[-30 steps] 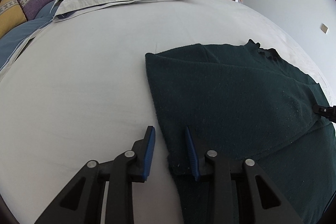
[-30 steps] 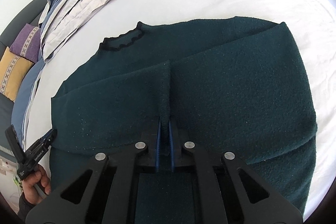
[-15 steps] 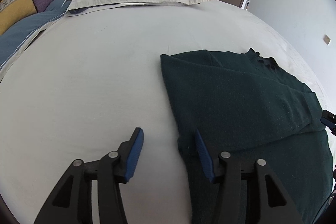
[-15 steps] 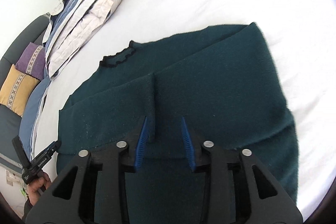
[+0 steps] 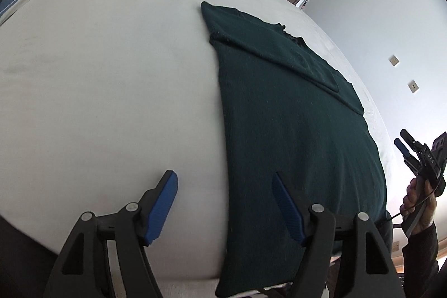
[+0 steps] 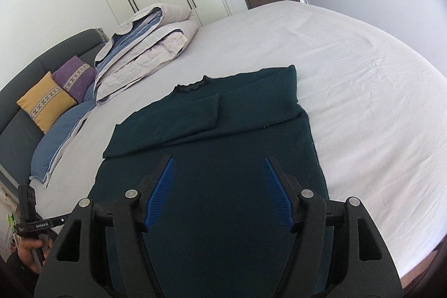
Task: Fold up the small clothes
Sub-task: 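Grasp the sweater hem with the left tool and lift it toward the collar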
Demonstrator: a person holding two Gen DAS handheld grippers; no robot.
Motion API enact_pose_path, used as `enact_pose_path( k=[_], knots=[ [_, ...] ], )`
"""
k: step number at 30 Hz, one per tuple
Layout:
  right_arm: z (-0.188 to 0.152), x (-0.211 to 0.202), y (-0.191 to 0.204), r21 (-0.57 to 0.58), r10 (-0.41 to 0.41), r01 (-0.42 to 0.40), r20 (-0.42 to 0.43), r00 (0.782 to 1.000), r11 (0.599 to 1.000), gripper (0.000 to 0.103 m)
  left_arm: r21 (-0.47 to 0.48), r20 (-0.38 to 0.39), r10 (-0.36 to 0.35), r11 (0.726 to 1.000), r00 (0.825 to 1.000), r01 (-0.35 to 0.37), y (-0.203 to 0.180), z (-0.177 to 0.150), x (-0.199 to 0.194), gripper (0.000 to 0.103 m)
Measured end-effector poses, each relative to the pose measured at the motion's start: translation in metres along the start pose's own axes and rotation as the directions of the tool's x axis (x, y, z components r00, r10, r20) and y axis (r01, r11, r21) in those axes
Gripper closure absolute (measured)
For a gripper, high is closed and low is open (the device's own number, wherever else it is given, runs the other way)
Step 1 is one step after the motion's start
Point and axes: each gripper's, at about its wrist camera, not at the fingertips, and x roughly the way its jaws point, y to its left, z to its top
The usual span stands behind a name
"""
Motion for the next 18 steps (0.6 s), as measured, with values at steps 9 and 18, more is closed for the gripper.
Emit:
enact_pose_path(
  k=[9,18],
  knots=[
    [-0.053,-0.035,-0.016,0.036,0.085,-0.082,-0.097,0.992,0.996,0.04,-0.029,-0.116,-0.092,0.996,0.989,0.09,-0.008,-0.048,-0.003,0.032],
    [-0.076,-0.047,-0.04,0.081,0.107,-0.097,-0.135,0.985,0.992,0.04,-0.077,-0.166,-0.168,0.985,0.972,0.157,0.007,-0.059,0.007,0.051]
  ],
)
